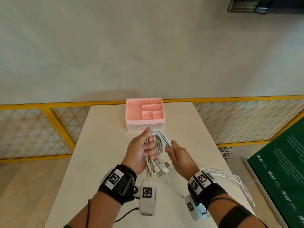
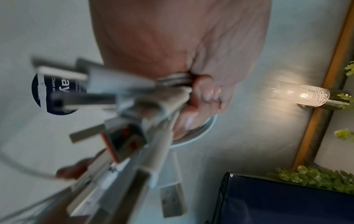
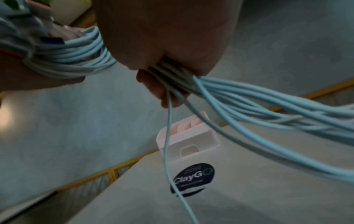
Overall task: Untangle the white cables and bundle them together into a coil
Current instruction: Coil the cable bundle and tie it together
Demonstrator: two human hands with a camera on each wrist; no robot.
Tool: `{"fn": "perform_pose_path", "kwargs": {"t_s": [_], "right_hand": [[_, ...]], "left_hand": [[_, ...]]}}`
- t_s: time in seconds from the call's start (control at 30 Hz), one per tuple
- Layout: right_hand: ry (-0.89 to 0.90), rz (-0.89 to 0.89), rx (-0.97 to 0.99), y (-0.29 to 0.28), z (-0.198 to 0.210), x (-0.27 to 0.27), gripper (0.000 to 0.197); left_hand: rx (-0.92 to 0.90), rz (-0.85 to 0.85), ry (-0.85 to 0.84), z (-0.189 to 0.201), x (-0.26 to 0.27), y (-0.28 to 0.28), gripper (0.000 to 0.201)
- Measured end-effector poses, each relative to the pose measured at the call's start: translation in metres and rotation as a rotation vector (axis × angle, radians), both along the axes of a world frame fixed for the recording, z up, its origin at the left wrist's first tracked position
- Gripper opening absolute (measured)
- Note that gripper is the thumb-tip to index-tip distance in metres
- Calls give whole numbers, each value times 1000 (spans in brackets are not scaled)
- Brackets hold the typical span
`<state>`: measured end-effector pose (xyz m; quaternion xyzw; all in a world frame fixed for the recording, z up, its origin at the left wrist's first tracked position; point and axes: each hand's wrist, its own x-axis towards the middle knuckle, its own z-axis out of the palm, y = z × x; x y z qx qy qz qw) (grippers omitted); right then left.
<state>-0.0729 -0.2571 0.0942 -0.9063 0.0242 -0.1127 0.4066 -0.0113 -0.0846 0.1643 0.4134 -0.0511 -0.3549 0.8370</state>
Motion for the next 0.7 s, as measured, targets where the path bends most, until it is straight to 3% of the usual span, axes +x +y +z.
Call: {"fn": "perform_pose_path", "kwargs": {"t_s": [0.1,0.17,0.23,0.37,0.53,0.6,0.7], "right_hand": [[63,38,272,9,2,3,16],[142,65,488,16,3,5,20],[209,52,582,21,6,6,28],[278,16,558,22,9,7,44],[316,-102,393,22,11,9,55],[206,-134,313,24,10,8,51],[82,-52,239,25,3,0,29]], "left_hand": [[-55,60,34,7,0,2,39],[-87,94,62,11,2,5,40],[-113,115,79,13,4,8,40],[-134,127,72,17,6,14,41],[-134,164,31,22,9,17,41],[-138,182,11,23,10,18,41],[-139,195,-5,24,11,16,40]]}}
